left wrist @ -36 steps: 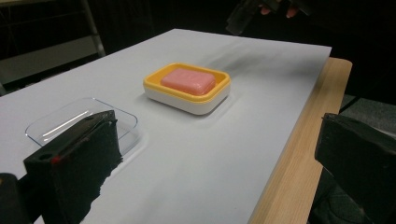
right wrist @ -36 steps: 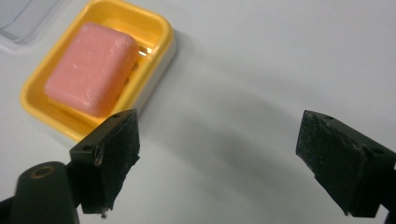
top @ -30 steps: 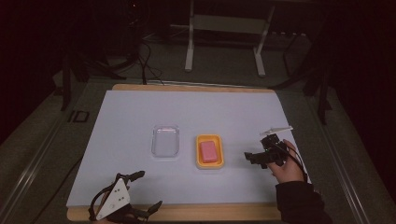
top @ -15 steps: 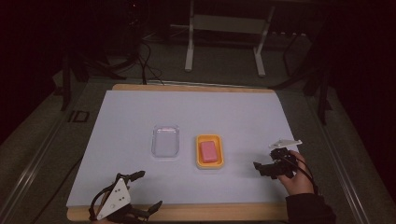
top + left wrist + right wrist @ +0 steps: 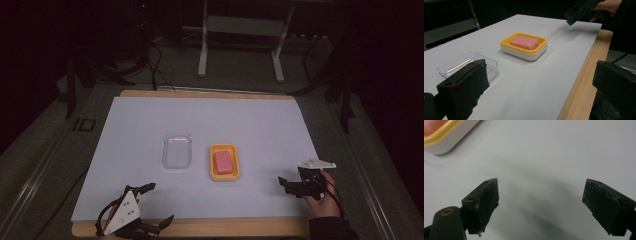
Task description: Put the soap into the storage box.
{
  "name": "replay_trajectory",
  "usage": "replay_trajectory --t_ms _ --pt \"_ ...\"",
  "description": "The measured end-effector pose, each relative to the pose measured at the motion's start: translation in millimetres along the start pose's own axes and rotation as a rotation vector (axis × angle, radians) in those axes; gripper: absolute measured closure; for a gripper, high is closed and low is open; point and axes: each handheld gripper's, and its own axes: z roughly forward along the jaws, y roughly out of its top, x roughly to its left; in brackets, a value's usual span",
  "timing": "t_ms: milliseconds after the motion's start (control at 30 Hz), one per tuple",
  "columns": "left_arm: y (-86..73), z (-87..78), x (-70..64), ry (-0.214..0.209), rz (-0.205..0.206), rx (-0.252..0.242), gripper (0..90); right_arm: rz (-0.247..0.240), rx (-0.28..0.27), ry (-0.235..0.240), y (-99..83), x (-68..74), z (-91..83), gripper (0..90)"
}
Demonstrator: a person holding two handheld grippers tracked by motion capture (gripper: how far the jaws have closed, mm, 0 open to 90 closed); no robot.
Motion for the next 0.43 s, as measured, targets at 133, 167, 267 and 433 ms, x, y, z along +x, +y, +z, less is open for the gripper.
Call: replay_trajectory --t_ms 133,167,267,433 --pt "0.3 -0.4 0.0 -0.002 0.001 -0.001 0.6 -0.013 0.003 0.009 0.9 4.4 3.9 13.5" --pt "0.3 -0.6 0.0 -0.003 0.001 -0.001 0.6 -0.018 0.003 0.008 1.0 5.2 4.4 13.5" --pt "0.5 -0.8 0.0 -0.005 0.0 -0.003 0.6 -0.033 0.009 -0.002 1.1 5.9 5.0 13.5" --pt "0.5 -0.5 -0.1 -0.004 0.001 -0.002 0.5 -0.014 0.005 -0.004 -0.3 2.5 5.1 13.6"
